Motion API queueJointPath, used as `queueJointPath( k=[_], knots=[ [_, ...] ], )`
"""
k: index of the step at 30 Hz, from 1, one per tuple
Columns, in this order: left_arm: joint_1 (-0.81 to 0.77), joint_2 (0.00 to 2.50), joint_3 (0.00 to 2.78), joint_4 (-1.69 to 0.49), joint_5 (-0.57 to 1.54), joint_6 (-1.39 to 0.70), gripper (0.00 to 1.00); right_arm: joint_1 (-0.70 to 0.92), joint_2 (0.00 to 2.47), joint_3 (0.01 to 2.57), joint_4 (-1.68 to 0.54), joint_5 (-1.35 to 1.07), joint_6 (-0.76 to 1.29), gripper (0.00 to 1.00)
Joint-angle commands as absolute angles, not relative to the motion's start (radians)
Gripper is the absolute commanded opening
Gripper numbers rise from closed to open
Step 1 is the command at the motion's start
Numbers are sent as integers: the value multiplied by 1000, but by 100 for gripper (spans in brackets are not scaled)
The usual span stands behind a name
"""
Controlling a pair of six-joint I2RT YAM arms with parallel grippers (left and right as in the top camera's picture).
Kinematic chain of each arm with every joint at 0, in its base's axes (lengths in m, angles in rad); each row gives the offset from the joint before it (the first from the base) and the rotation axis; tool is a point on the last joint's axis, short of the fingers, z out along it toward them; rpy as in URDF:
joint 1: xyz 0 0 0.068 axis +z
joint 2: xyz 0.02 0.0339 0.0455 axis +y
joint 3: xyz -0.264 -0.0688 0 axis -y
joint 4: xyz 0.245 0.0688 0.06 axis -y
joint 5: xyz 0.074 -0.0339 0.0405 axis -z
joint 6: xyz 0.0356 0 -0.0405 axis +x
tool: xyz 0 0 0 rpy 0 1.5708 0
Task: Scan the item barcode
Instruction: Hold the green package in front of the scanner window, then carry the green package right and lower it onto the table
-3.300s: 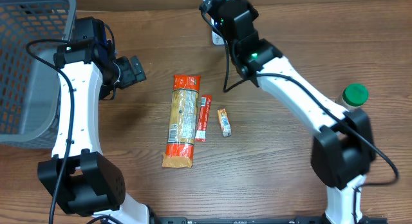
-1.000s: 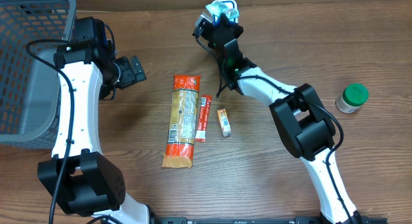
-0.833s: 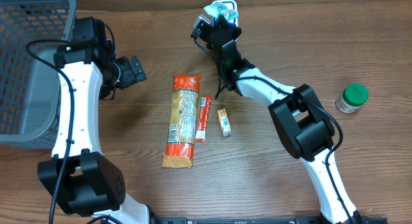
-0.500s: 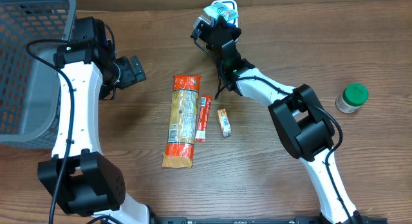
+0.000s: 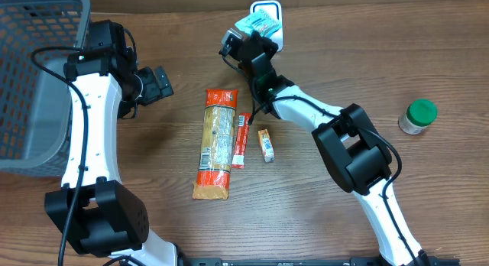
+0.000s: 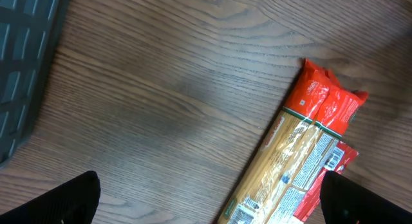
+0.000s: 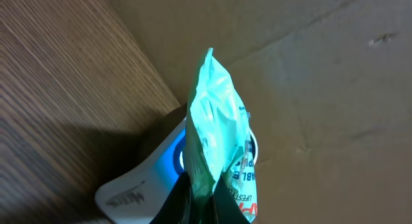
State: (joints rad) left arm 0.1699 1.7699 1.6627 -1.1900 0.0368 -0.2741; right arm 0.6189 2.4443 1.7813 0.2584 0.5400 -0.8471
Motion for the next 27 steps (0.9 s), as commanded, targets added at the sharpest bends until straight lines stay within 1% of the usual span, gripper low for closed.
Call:
queueJointPath(
  k=[1, 12, 20, 24, 27],
  knots=[
    [163, 1772, 1680, -1192, 33, -258, 100, 618, 2444, 1792, 245, 550, -764, 4],
    [163, 1772, 1680, -1192, 33, -258, 100, 621, 2424, 1792, 237, 558, -751, 3],
    [163, 1772, 1680, -1192, 33, -258, 100, 620, 2278, 1792, 220, 560, -699, 4],
    [163, 1772, 1680, -1192, 33, -258, 100, 619, 2168, 1792, 139, 561, -631, 4],
    [163, 1772, 1680, -1192, 33, -258, 100, 617, 2081, 1792, 14, 561, -541, 3]
  ],
)
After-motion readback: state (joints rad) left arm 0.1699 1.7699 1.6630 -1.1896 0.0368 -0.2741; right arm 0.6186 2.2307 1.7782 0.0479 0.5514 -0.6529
